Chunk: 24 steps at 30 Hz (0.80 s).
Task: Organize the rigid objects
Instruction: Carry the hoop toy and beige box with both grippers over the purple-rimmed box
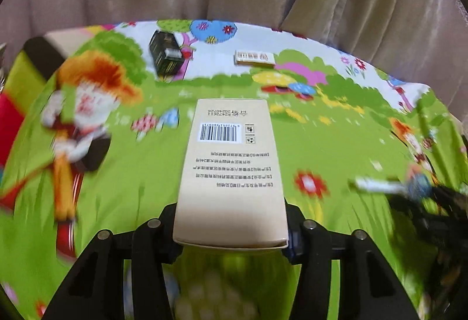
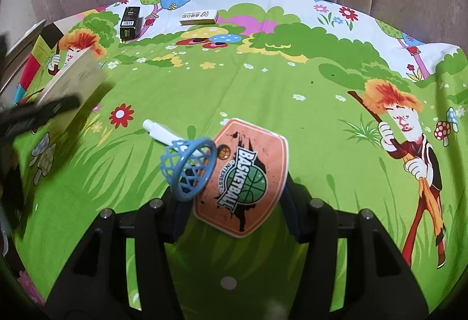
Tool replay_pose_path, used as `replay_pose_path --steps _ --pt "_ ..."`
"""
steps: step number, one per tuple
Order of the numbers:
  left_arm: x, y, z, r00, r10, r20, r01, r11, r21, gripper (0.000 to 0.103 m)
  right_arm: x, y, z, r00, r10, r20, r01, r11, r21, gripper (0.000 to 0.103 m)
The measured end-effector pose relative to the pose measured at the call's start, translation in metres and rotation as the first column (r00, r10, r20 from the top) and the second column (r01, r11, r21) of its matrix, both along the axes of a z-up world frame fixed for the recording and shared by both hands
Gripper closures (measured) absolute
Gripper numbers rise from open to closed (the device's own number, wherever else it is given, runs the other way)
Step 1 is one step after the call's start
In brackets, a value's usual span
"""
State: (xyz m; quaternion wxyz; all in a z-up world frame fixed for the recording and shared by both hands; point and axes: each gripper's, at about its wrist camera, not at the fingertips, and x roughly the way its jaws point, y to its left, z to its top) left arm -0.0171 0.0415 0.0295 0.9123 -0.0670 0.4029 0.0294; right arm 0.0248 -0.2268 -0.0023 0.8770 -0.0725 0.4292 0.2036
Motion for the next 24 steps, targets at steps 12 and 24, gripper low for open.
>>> replay_pose_path --steps 12,24 --pt "-0.072 -0.054 -0.003 0.994 -0.109 -0.020 0.110 0.992 0.063 0.052 -0.059 -0.038 0.025 0.992 -0.119 -0.046 0.123 0.989 0.083 0.046" --pt "-0.104 -0.136 0.004 0.955 -0.294 -0.032 0.296 0.949 0.108 0.052 -0.141 -0.134 0.042 0.966 -0.257 -0.029 0.259 0.961 0.098 0.046"
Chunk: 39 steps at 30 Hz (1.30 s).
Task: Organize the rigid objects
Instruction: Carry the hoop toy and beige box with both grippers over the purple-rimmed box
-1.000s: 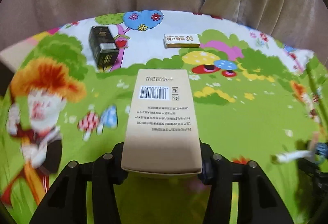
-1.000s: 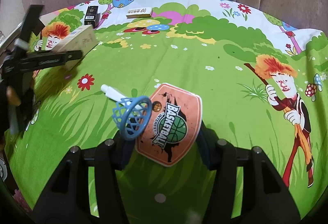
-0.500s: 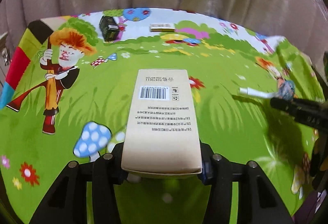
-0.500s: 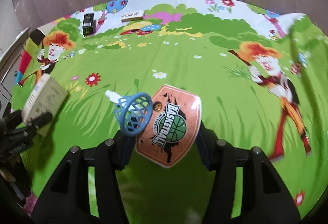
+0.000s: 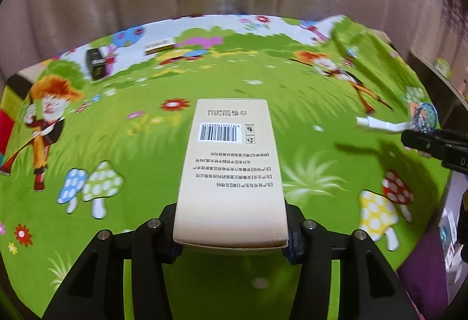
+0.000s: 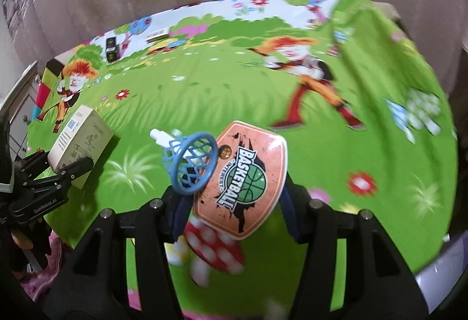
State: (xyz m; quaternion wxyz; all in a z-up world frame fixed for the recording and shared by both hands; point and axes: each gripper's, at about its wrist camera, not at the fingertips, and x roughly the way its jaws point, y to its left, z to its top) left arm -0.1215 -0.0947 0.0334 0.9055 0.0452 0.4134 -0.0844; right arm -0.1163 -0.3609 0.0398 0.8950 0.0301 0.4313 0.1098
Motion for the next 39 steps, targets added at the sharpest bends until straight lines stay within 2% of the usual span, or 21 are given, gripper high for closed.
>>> replay_pose_path --steps 16,19,24,27,31,36,39 --pt "-0.018 -0.092 0.028 0.982 -0.190 0.005 0.190 0.982 -0.002 0.052 -0.076 -0.114 0.025 0.974 -0.220 0.062 0.217 0.975 0.041 0.046" --pt "-0.023 -0.113 0.029 0.971 -0.239 -0.007 0.239 0.971 -0.012 0.052 -0.095 -0.131 0.028 0.967 -0.249 0.062 0.246 0.968 0.042 0.046" --pt "-0.039 -0.154 0.029 0.939 -0.344 -0.030 0.343 0.939 -0.022 0.052 -0.129 -0.157 0.024 0.957 -0.289 0.039 0.289 0.957 -0.001 0.045" --pt "-0.058 -0.183 0.031 0.902 -0.431 -0.041 0.431 0.902 -0.006 0.052 -0.147 -0.172 0.023 0.951 -0.309 0.025 0.309 0.951 -0.010 0.045" --pt "-0.087 -0.220 0.031 0.835 -0.547 -0.060 0.549 0.835 0.022 0.052 -0.174 -0.189 0.024 0.943 -0.333 0.010 0.333 0.942 -0.048 0.046" --pt "-0.124 -0.263 0.018 0.726 -0.677 -0.121 0.685 0.727 0.045 0.052 -0.200 -0.203 0.017 0.931 -0.365 -0.026 0.361 0.928 -0.098 0.046" --pt "-0.146 -0.280 0.008 0.659 -0.736 -0.155 0.751 0.654 0.091 0.052 -0.215 -0.214 0.010 0.915 -0.401 -0.045 0.395 0.913 -0.103 0.046"
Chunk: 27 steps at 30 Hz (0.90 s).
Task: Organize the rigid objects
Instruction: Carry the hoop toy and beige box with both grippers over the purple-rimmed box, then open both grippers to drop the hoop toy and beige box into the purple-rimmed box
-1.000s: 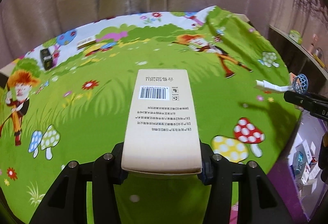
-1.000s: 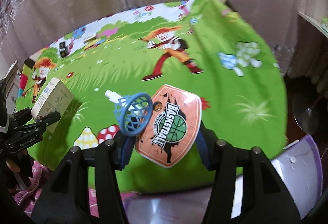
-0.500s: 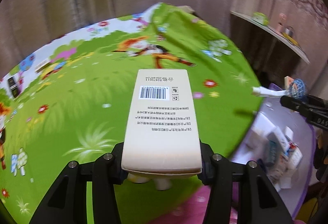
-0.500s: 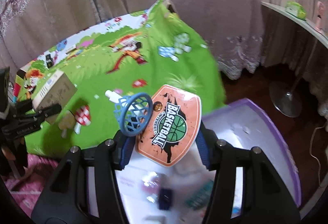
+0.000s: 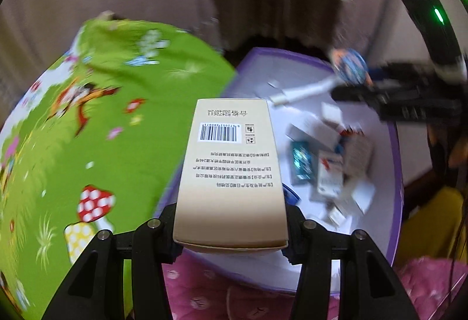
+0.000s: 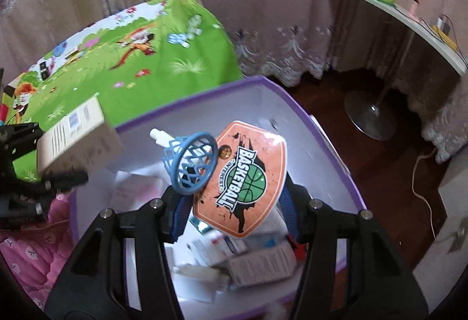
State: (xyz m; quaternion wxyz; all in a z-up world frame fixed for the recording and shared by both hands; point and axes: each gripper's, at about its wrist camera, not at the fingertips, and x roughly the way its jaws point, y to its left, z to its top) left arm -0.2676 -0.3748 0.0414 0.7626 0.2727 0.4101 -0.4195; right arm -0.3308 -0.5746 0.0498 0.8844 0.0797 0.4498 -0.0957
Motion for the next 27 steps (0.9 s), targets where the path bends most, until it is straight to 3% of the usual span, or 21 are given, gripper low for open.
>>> replay_pose_path --steps 4,12,26,27 --pt "-0.019 -0.013 -0.011 0.996 -0.085 0.015 0.084 0.995 0.056 0.052 -0.013 -0.010 -0.006 0.999 -0.041 -0.019 0.041 0.999 -0.005 0.046" --pt "-0.037 -0.022 -0.024 0.988 -0.155 0.020 0.152 0.983 0.106 0.052 -0.020 -0.023 -0.015 0.996 -0.088 -0.027 0.088 0.996 0.007 0.045" --pt "-0.047 -0.021 -0.018 0.974 -0.226 0.027 0.224 0.972 0.070 0.050 -0.004 -0.017 -0.009 0.995 -0.100 0.007 0.100 0.995 0.030 0.045" --pt "-0.046 -0.021 -0.017 0.973 -0.229 0.023 0.227 0.972 0.060 0.050 -0.002 -0.017 -0.009 0.995 -0.103 0.009 0.102 0.994 0.037 0.041"
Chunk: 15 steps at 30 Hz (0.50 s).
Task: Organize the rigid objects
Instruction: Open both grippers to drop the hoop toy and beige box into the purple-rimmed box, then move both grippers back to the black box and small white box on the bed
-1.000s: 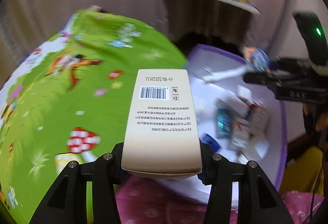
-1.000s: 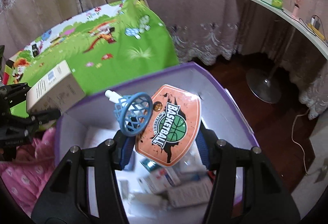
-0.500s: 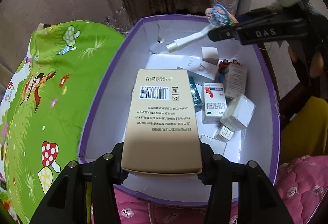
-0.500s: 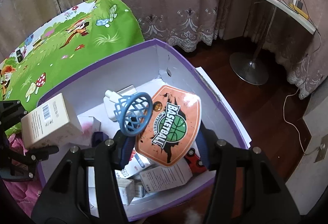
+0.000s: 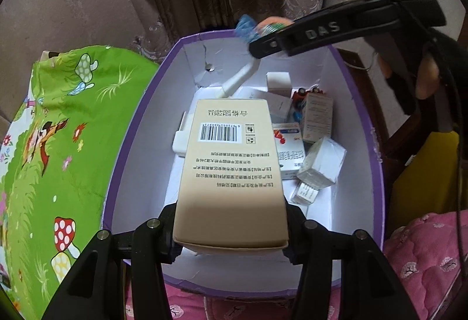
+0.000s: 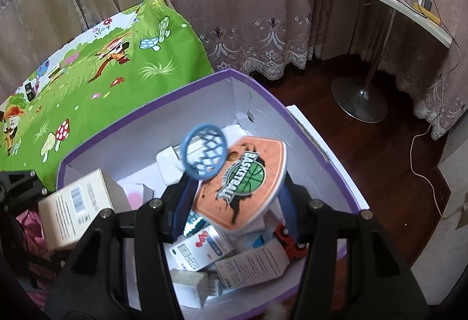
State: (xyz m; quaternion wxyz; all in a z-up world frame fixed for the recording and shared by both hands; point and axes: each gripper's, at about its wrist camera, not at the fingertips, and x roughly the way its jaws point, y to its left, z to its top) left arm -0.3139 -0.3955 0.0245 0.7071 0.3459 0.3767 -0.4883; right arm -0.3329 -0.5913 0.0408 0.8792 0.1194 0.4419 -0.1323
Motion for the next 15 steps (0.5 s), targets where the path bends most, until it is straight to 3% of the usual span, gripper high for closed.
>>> replay_pose_path --steps 3,6,8,11,15 --pt "0.005 0.004 0.005 1.000 0.027 0.006 -0.027 0.999 -0.032 0.042 0.004 -0.002 0.005 0.999 -0.015 0.028 0.014 0.999 0.042 0.024" --pt "0.019 0.016 0.017 0.995 0.097 -0.021 -0.098 0.990 -0.105 0.037 0.008 -0.001 0.014 0.999 -0.020 0.049 0.018 0.999 0.049 0.022" --pt "0.037 0.031 0.029 0.985 0.167 -0.054 -0.174 0.969 -0.176 0.036 0.013 0.000 0.021 0.998 -0.020 0.053 0.018 0.999 0.034 0.022" --pt "0.065 0.056 0.045 0.958 0.274 -0.081 -0.286 0.924 -0.255 0.033 0.019 0.005 0.036 0.998 -0.002 0.067 0.003 1.000 -0.003 0.022" --pt "0.110 0.107 0.063 0.889 0.446 -0.105 -0.454 0.826 -0.332 0.031 0.029 0.016 0.051 0.996 0.030 0.083 -0.029 0.999 -0.013 0.022"
